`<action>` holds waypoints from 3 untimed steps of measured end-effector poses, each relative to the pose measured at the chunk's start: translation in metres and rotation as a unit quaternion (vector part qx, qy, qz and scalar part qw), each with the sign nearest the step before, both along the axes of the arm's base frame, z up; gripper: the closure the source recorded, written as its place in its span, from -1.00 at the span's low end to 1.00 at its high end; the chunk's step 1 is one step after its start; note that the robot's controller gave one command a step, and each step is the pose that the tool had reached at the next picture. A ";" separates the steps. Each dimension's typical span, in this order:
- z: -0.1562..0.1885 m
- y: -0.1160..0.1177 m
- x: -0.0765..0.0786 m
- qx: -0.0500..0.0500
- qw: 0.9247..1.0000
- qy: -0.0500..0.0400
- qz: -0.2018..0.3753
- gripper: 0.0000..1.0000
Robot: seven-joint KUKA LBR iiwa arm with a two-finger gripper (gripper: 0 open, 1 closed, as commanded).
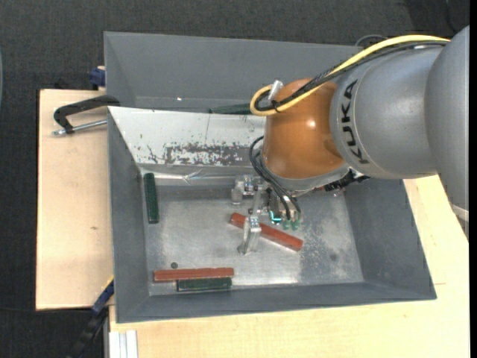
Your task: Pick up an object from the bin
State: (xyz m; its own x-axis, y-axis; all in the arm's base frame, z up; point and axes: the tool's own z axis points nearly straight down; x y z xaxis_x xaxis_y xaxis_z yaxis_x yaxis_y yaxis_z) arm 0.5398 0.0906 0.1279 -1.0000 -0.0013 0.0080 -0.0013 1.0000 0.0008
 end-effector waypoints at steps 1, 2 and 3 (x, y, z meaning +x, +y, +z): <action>0.004 0.000 0.001 0.000 1.000 -0.003 0.000 -1.00; -0.036 -0.040 -0.005 0.001 1.000 -0.007 -0.004 -1.00; -0.054 -0.061 0.014 0.000 0.988 -0.006 -0.152 1.00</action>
Offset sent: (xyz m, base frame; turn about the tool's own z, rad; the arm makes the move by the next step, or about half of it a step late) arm -0.0110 -0.0604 -0.0552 0.0167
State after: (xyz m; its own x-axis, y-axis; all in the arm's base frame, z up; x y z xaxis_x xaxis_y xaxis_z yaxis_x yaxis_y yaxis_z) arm 0.5543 0.0295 0.0737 -0.9539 0.3001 -0.0041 0.3001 0.9539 0.0025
